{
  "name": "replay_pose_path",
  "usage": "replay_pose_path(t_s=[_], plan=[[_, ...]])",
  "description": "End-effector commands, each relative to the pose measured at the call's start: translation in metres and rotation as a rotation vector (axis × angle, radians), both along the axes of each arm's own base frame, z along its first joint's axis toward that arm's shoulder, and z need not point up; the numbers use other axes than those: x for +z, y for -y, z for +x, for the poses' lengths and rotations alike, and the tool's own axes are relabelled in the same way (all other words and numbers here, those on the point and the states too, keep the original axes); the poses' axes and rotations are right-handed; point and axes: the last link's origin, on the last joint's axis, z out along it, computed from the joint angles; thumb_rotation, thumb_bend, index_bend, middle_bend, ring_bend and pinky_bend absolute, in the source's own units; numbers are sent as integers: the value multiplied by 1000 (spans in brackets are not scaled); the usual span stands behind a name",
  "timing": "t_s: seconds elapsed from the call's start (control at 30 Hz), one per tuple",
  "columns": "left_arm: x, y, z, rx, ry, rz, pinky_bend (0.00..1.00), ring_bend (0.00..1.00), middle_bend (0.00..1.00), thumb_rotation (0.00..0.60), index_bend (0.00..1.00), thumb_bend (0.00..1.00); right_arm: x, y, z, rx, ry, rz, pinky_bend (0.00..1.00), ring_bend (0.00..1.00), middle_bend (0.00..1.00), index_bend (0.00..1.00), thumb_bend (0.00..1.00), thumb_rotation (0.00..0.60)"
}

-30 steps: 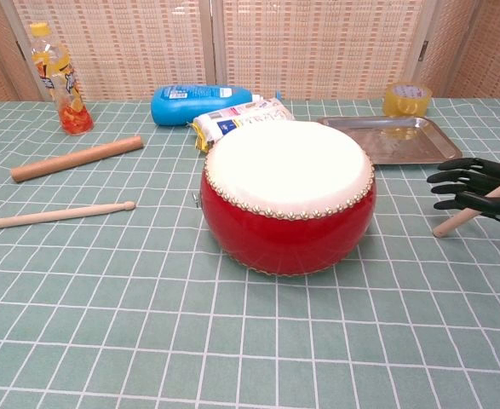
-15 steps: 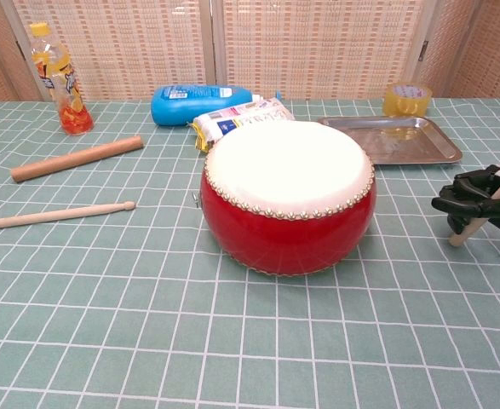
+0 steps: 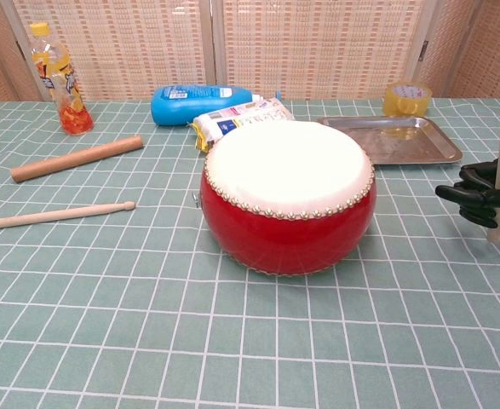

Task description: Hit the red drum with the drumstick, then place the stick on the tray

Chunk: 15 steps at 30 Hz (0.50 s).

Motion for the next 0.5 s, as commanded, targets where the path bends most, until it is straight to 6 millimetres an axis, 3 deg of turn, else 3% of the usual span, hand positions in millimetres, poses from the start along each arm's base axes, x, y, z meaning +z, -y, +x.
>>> replay_pose_path(t_s=[0.03, 0.23, 0.5], plan=[[0, 0, 0, 1, 0, -1, 57, 76, 141, 600, 171, 343, 2, 0, 1, -3, 9, -15, 1000, 1000, 1000, 1000, 285, 600], [2, 1, 0, -5, 9, -2, 57, 75, 142, 600, 171, 344, 30, 13, 19, 84, -64, -97, 1000, 1000, 1000, 1000, 510, 600], [2, 2, 2, -21, 16, 2, 57, 75, 142, 600, 171, 344, 73, 42, 95, 274, -337, -167, 1000, 1000, 1000, 1000, 619, 600]])
